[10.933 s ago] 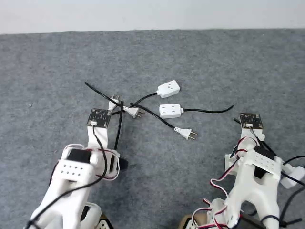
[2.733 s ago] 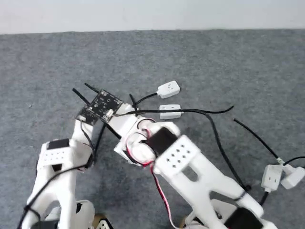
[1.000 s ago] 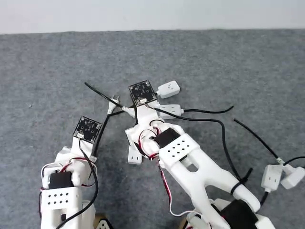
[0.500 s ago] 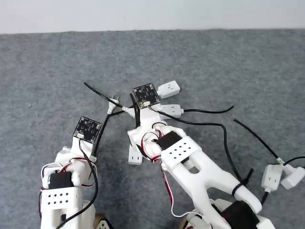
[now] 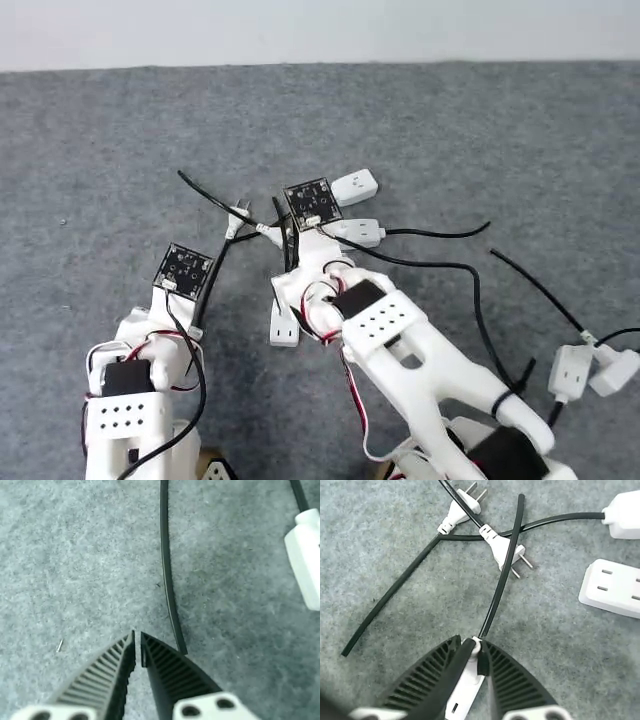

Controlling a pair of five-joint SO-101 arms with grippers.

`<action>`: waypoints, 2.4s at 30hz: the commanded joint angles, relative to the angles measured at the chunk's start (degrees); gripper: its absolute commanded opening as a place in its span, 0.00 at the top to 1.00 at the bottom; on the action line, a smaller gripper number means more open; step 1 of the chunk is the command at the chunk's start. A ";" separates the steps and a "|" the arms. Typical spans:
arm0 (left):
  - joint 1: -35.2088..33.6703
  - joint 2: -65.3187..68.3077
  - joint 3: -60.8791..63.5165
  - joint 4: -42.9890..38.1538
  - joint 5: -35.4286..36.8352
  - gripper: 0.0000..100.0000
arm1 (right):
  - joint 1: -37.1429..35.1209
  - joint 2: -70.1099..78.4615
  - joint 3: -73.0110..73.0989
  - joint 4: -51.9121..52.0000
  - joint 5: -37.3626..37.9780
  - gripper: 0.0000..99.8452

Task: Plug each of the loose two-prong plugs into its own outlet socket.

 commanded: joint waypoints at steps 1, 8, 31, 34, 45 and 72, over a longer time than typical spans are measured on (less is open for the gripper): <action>-0.53 -0.70 -0.48 -1.32 0.79 0.98 | -1.01 -6.81 7.47 -4.00 4.31 0.99; -0.53 -0.62 -0.48 -1.23 0.79 0.98 | -1.98 -12.53 14.24 -6.55 9.58 0.99; -0.62 -0.53 -0.48 -1.14 0.53 0.98 | -5.32 -2.24 6.42 1.45 14.68 0.99; -0.62 -0.53 -0.48 -1.14 0.53 0.98 | -5.41 1.10 4.75 1.89 14.86 0.99; -0.62 -0.70 -0.40 -1.14 0.44 0.98 | -5.41 8.13 -3.16 6.11 9.93 0.98; -0.62 -0.79 -0.40 -1.14 0.44 0.98 | -9.89 17.89 -12.92 3.12 -4.31 0.75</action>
